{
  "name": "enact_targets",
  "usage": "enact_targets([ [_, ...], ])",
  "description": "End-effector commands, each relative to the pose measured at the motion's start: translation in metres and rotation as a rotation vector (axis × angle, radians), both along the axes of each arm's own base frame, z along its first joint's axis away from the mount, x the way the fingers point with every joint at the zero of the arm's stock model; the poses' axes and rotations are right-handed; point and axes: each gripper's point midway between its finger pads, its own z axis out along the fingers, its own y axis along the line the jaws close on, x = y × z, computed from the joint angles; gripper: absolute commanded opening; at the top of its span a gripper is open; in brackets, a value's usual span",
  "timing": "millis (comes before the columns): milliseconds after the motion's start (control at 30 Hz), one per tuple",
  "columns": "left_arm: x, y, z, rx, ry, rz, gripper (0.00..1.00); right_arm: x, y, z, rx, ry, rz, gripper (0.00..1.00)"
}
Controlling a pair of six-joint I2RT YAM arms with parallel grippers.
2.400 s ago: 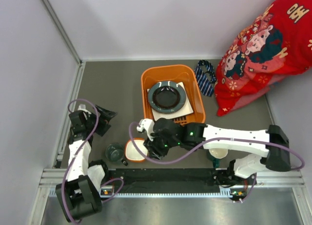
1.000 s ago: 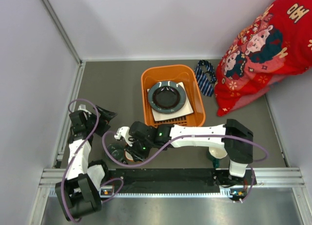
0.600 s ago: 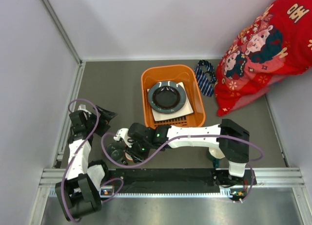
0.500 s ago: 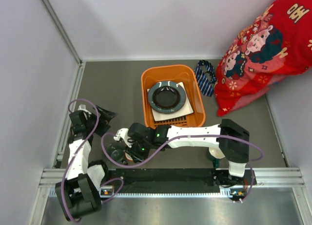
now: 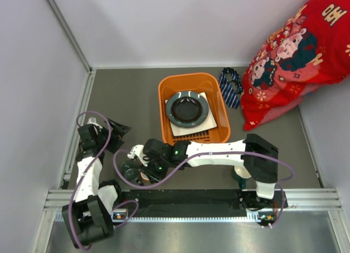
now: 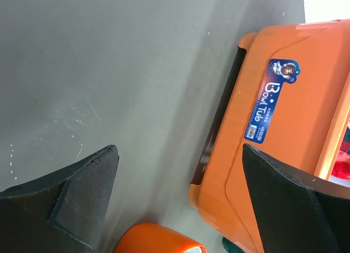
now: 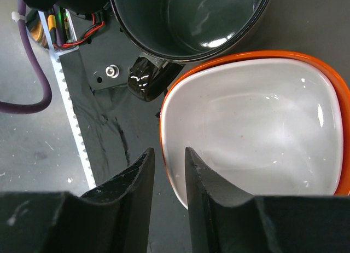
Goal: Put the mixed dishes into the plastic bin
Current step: Pick up the bowl from the center of the board.
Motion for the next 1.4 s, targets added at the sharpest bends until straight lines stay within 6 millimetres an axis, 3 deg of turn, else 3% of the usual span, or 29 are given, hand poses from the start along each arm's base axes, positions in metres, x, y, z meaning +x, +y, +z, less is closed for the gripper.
enact_targets([
  [0, 0.007, 0.004, 0.009, 0.015, -0.045, 0.003, 0.99, -0.006, 0.016, 0.013, 0.047, 0.0, 0.017, 0.27],
  [767, 0.005, 0.002, 0.005, 0.014, -0.043, 0.0, 0.99, -0.006, 0.016, 0.012, 0.04, 0.002, 0.011, 0.0],
  [1367, 0.004, 0.002, 0.004, 0.014, -0.04, 0.001, 0.99, -0.002, 0.02, 0.019, 0.053, -0.012, -0.002, 0.04],
])
